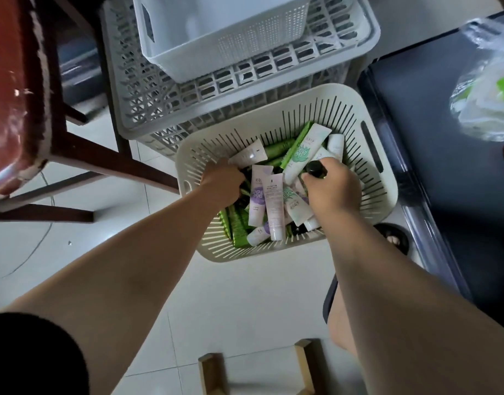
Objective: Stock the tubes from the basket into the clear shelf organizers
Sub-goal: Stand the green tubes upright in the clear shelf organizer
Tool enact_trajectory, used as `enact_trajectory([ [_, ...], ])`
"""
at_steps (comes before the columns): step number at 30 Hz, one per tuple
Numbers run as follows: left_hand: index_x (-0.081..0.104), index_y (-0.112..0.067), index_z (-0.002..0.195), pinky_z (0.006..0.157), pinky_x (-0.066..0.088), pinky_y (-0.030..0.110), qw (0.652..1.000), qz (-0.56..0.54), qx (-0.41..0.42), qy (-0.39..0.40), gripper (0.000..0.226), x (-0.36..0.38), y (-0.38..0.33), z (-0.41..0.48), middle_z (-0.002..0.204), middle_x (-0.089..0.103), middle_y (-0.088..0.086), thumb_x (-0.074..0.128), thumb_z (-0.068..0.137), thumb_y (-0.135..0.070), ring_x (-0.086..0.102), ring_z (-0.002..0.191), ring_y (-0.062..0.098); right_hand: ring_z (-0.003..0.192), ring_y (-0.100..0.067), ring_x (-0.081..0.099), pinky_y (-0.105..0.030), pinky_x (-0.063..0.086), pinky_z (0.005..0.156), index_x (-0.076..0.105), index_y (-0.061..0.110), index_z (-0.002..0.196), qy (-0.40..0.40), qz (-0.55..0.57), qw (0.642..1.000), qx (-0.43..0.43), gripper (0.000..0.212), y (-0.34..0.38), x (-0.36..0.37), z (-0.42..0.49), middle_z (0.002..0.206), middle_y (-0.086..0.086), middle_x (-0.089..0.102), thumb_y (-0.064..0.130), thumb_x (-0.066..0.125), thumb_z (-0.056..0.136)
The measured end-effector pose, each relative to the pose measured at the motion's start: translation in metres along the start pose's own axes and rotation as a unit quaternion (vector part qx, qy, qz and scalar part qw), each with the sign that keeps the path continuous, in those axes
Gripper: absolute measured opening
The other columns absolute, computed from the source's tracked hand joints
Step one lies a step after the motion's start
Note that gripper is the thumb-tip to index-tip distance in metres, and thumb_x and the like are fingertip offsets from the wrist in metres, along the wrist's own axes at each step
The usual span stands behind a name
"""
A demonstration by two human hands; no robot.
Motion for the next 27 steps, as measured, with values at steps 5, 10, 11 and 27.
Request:
enact_trajectory([
  [5,0.068,-0.022,0.121,0.083,0.053,0.038,0.998,-0.067,-0.023,-0.001,0.034,-0.016,0.022,-0.015,0.114,0.068,0.006,0.053,0.101,-0.046,0.061,0.108,0.03,0.08,-0.017,0.066,-0.027,0.049,0.066,0.069,0.021,0.092,-0.027,0.183,0.973,0.138,0.02,-0.005,-0.017,-0.007,0.086,0.008,0.07,0.035,0.078,0.081],
  [10,0.071,-0.012,0.103,0.071,0.057,0.037,0.937,-0.32,-0.124,-0.062,0.034,-0.044,0.03,-0.046,0.094,0.071,0.009,0.06,0.099,-0.043,0.064,0.076,0.022,0.073,-0.008,0.068,-0.028,0.055,0.069,0.068,0.02,0.082,-0.063,0.365,0.9,0.228,0.015,-0.011,-0.033,-0.013,0.08,0.007,0.071,0.025,0.082,0.082],
  [11,0.072,-0.009,0.099,0.068,0.058,0.036,0.896,-0.413,-0.148,-0.073,0.032,-0.048,0.027,-0.054,0.088,0.072,0.011,0.065,0.098,-0.04,0.065,0.07,0.022,0.074,-0.011,0.071,-0.032,0.06,0.072,0.068,0.018,0.08,-0.062,0.393,0.885,0.244,0.017,-0.01,-0.036,-0.013,0.081,0.003,0.073,0.025,0.084,0.08],
  [27,0.065,-0.002,0.112,0.088,0.058,0.053,0.442,-0.894,-0.017,-0.072,0.017,-0.148,-0.06,-0.164,0.108,0.072,0.024,0.062,0.096,-0.006,0.071,0.093,0.034,0.082,-0.023,0.071,-0.032,0.061,0.084,0.068,-0.001,0.103,0.116,0.713,0.645,0.248,0.021,0.079,-0.12,-0.09,0.092,-0.016,0.068,0.012,0.074,0.089],
])
Point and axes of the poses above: each hand's wrist, its own z-axis towards the middle knuckle, its own x-axis out of the palm, y = z × x, the point moved 3 cm from there along z, towards the middle knuckle
